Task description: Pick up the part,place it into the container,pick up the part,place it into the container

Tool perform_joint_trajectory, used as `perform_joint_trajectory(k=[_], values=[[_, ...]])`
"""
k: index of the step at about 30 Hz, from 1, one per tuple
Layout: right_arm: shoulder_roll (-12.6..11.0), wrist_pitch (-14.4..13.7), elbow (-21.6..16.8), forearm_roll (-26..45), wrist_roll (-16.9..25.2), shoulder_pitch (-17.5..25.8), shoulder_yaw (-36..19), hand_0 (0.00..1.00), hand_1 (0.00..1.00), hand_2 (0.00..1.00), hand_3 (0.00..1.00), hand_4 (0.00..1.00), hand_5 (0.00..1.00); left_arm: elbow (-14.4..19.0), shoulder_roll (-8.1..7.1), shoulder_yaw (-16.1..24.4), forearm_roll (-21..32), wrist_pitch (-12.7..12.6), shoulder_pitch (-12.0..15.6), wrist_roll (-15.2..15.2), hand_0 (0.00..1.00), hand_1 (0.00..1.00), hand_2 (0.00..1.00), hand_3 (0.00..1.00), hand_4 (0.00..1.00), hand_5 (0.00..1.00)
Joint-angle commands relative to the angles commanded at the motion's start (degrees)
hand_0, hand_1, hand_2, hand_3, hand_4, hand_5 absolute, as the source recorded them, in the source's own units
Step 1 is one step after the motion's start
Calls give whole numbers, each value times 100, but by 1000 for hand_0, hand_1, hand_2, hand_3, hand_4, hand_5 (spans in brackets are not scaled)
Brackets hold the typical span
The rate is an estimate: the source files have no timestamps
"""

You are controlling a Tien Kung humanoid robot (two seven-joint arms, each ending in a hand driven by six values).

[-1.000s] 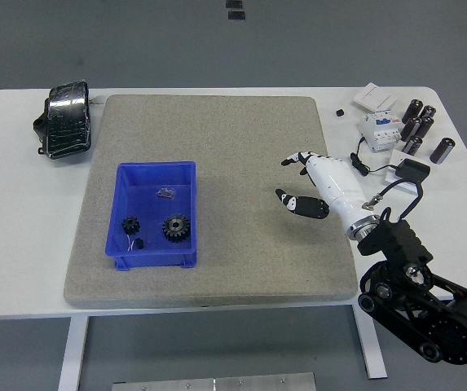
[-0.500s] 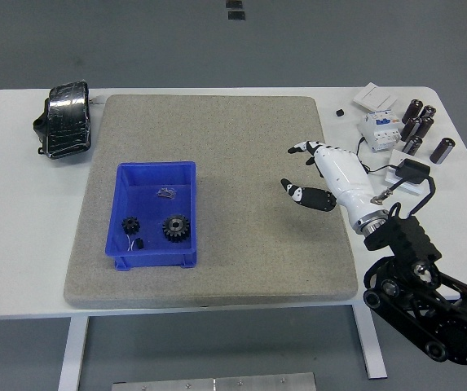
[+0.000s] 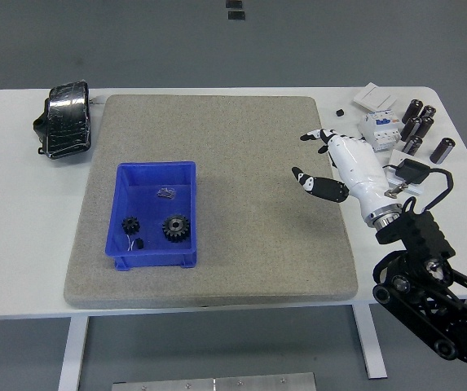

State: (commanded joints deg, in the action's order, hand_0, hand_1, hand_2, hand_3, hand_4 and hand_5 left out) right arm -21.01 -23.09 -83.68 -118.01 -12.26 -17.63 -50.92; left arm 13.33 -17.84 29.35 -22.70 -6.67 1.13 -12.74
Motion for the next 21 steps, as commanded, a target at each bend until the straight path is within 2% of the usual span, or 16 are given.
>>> perform_joint_trajectory(k=[8, 13, 21], values=[[-13, 0, -23, -50, -10, -6, -57, 377, 587, 757, 739, 735, 309, -11, 2, -109, 177, -10, 24, 57, 685, 684, 680, 637, 742, 244], [2, 6, -18, -74, -18, 8, -92, 377, 586, 757, 739, 733, 307, -7, -8, -44, 96, -13, 25, 30, 685, 684, 680, 637, 742, 245], [101, 188, 106, -149, -90, -60, -51, 379, 594, 768, 763, 731, 301, 15, 55, 135, -115, -13, 66, -49, 685, 684, 680, 637, 742, 245]])
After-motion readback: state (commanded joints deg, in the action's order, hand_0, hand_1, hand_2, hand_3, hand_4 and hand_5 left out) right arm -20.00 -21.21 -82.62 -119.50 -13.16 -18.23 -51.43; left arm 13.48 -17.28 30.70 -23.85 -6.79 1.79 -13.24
